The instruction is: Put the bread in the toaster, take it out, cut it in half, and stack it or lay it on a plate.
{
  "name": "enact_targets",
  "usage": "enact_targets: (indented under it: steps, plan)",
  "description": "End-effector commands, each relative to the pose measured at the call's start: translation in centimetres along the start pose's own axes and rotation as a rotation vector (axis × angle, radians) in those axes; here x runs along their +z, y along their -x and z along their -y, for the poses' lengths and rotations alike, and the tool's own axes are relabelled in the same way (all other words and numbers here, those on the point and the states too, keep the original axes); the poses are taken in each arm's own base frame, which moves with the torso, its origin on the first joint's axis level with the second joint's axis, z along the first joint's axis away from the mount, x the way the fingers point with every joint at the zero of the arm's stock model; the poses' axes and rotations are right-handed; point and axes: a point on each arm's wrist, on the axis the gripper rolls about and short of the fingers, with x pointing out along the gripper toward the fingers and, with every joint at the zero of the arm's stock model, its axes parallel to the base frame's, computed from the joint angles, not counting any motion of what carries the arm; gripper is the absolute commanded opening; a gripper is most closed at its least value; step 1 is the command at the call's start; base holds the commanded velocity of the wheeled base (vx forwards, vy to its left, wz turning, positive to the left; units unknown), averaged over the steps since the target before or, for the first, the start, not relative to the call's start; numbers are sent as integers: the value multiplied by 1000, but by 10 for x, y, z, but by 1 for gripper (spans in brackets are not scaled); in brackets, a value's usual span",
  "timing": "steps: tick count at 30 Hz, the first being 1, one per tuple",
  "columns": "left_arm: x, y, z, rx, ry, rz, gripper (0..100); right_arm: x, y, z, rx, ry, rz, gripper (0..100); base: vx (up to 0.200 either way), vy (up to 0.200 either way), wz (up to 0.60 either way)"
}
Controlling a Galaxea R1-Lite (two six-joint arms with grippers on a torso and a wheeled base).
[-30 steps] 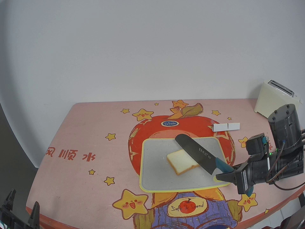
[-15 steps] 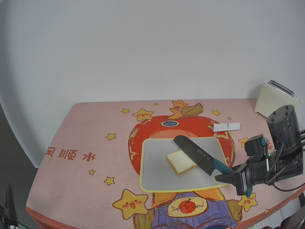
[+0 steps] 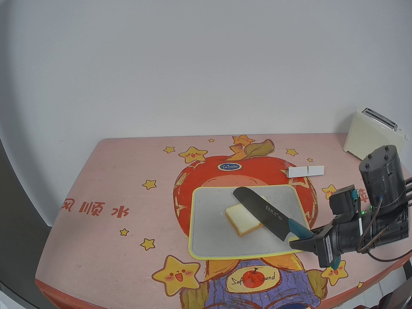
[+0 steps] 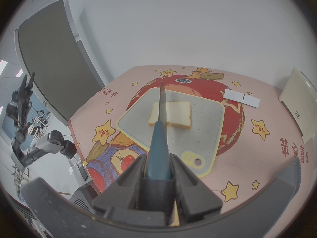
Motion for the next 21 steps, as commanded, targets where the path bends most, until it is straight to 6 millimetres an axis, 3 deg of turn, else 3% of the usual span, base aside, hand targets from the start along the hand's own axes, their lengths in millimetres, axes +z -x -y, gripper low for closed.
enact_targets:
  steps: [1, 7, 12, 21]
  plan:
    - [-63, -148, 36, -392, 85, -285, 100, -10, 2, 0, 3, 6, -15, 0, 0, 0, 0]
    - [-86, -160, 41, -411, 95, -361, 100, -10, 3, -1, 6, 11, -11, 0, 0, 0, 0]
    - [-97, -184, 47, -465, 115, -313, 100, -6, 5, -2, 17, 9, 53, 0, 0, 0, 0]
    - [-106, -178, 53, -473, 217, -375, 100, 0, 1, 0, -10, 0, 132, 0, 0, 0, 0]
